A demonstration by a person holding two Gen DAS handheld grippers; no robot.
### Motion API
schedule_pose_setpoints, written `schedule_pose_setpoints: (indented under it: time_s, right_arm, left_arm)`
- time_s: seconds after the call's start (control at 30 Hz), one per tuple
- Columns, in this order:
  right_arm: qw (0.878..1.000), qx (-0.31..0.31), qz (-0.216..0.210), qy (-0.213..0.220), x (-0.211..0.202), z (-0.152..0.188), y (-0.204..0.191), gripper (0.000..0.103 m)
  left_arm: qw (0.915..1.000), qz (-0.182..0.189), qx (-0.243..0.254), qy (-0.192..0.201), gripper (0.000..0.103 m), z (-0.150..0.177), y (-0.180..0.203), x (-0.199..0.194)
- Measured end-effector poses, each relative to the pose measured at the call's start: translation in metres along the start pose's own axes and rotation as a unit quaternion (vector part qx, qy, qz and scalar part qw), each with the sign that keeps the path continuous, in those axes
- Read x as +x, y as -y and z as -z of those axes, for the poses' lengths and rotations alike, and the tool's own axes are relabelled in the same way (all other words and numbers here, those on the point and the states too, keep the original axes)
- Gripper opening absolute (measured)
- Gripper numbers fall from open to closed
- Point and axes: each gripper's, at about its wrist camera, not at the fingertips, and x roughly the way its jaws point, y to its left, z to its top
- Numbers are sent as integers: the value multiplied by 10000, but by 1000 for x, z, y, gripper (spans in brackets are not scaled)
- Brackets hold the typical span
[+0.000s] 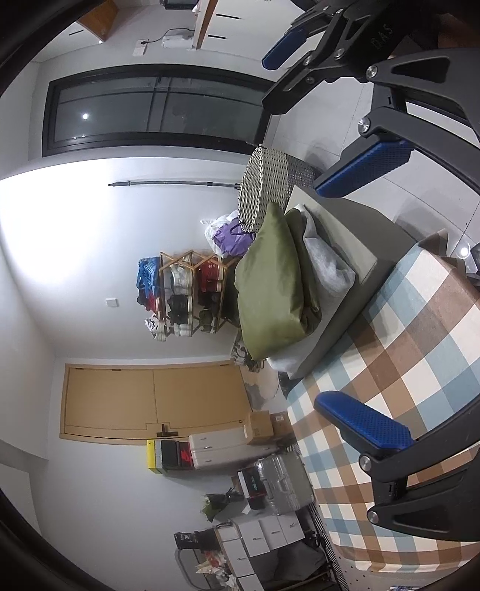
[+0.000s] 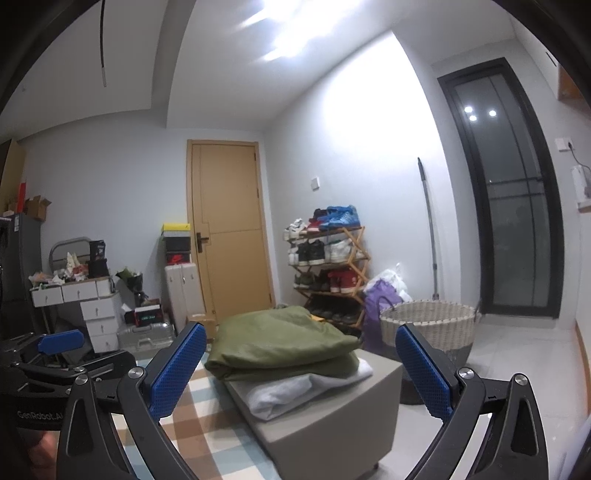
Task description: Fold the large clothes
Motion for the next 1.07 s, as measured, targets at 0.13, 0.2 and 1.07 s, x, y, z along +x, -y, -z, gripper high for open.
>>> schedule_pose_setpoints:
  time_s: [0.13, 0.2, 1.07]
  right_arm:
    - [10000, -6, -11, -10, 1, 0, 1, 103]
    - [10000, -16, -13, 0, 0, -1, 0, 103]
    - [10000, -27, -43, -8, 4, 1, 2, 103]
  left_arm:
    - [10000, 23, -47, -42, 102, 0, -1, 1]
    - [10000, 27, -46, -38, 102, 0, -1, 1]
    - [9999, 87, -41, 29, 102, 3, 0, 1]
